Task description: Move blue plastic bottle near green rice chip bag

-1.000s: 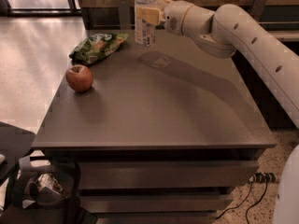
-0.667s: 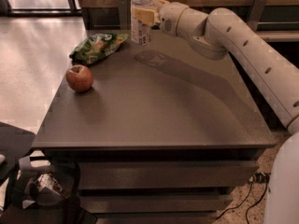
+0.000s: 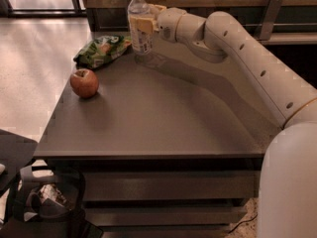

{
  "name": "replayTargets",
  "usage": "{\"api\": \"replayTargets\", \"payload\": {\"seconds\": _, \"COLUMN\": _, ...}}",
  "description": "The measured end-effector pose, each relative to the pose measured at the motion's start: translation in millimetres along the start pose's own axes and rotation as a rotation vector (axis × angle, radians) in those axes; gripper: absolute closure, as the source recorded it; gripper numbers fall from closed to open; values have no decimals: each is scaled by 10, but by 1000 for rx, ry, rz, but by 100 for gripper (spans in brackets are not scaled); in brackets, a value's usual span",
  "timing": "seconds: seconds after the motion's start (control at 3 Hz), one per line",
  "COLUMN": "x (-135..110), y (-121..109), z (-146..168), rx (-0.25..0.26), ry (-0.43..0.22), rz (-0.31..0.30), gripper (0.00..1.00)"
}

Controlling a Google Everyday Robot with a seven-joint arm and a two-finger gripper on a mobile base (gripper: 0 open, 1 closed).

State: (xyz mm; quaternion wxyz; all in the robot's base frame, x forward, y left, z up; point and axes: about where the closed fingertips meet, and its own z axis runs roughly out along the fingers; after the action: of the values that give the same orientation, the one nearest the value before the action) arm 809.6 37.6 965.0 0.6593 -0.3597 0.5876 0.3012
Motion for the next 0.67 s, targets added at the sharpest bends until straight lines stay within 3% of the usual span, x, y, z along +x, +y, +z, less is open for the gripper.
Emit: {"api": "replayTargets", "payload": {"seconds": 0.67, "x": 212, "y": -1, "z": 82, "rx": -18, "ry": 60, "rz": -3, "gripper": 100}}
